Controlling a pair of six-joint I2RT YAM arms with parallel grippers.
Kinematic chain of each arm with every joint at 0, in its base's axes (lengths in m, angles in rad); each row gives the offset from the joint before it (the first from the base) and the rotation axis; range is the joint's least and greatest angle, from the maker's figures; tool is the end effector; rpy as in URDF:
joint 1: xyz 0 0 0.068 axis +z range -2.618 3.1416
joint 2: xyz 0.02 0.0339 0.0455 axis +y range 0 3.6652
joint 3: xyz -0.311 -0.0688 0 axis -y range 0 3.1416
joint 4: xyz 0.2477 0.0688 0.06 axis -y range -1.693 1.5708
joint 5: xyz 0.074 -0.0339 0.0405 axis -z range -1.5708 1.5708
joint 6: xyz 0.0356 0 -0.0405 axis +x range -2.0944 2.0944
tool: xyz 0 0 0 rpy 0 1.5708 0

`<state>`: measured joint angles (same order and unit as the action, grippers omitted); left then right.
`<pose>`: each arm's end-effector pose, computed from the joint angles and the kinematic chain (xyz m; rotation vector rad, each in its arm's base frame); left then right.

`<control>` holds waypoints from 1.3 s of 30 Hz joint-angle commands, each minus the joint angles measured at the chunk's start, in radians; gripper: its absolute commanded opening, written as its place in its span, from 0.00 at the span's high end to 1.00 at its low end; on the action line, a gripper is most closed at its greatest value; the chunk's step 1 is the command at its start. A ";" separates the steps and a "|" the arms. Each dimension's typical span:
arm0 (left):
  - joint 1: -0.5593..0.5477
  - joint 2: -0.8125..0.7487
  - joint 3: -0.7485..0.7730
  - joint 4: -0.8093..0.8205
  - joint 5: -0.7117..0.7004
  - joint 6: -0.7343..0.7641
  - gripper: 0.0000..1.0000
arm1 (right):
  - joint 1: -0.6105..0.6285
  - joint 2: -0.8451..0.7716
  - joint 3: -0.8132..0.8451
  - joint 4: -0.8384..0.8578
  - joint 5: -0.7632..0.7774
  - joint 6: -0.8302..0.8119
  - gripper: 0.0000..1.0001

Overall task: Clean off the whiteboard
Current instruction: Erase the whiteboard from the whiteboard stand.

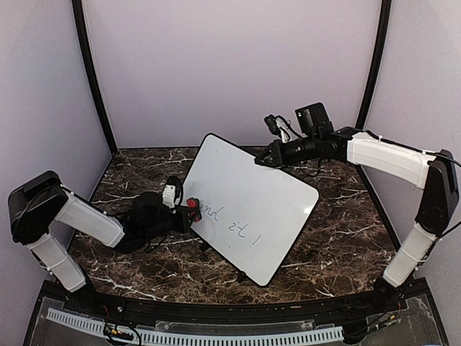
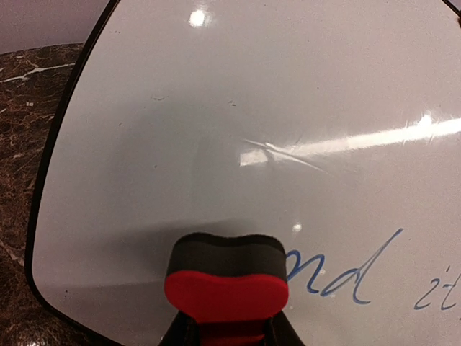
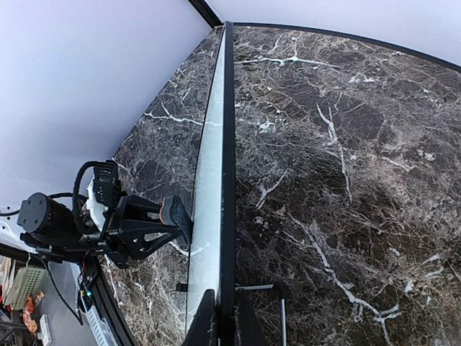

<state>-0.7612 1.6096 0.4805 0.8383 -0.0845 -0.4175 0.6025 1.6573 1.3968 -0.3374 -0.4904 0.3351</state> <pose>0.2172 -0.2027 0.1946 0.2696 1.9076 -0.7292 0.3108 0.2341 0.3582 -0.5997 2.2075 1.0481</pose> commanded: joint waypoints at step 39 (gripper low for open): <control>0.029 0.086 0.097 0.021 0.016 -0.014 1.00 | 0.046 0.068 -0.041 -0.053 -0.066 -0.077 1.00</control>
<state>-0.7303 1.6814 0.6624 0.8860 -0.1009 -0.3969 0.6010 1.6608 1.3960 -0.3340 -0.4782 0.3565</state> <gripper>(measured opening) 0.239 0.041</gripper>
